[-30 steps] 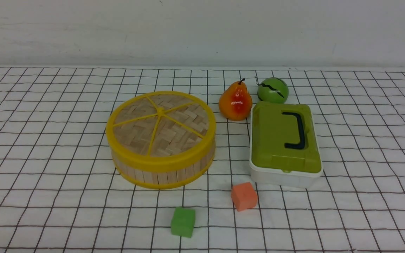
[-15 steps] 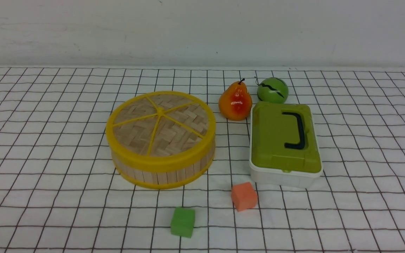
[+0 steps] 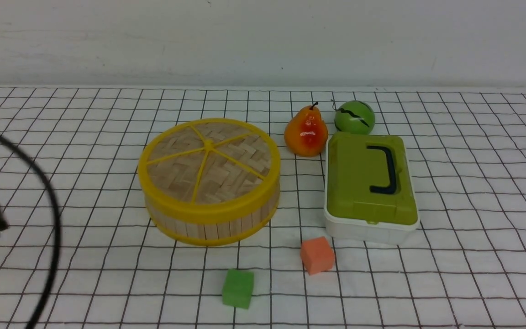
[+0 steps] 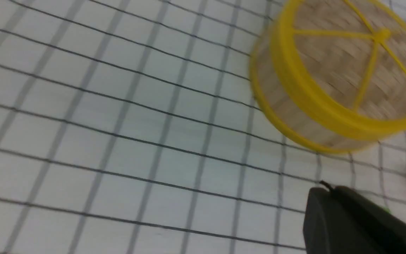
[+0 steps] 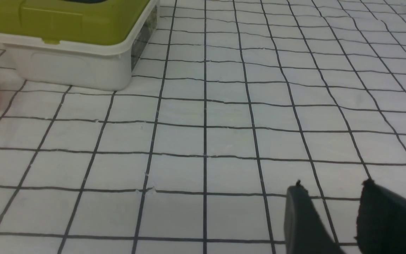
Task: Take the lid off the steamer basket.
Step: Use the left arm to lift the lid of the steamer
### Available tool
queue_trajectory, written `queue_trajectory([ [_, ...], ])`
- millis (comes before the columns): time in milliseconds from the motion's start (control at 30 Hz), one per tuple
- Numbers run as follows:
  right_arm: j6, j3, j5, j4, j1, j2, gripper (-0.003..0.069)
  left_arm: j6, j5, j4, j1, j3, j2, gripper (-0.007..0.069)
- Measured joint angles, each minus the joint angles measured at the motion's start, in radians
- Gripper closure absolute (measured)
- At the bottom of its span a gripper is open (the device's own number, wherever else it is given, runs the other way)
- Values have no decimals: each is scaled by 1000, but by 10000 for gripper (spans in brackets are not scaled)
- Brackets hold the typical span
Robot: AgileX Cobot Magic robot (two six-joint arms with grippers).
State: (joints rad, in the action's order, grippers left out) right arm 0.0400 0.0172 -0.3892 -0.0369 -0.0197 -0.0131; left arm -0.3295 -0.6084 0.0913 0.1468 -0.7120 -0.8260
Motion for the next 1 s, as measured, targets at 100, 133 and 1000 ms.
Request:
queue_trajectory([
  [100, 0, 0, 0, 0, 0, 0, 419, 206, -8, 199, 67, -83, -128, 637],
  [133, 0, 0, 0, 0, 0, 0, 419, 280, -17, 265, 92, -125, -181, 637],
  [1000, 0, 0, 0, 0, 0, 0, 419, 191, -194, -116, 252, -1037, -1120, 407],
])
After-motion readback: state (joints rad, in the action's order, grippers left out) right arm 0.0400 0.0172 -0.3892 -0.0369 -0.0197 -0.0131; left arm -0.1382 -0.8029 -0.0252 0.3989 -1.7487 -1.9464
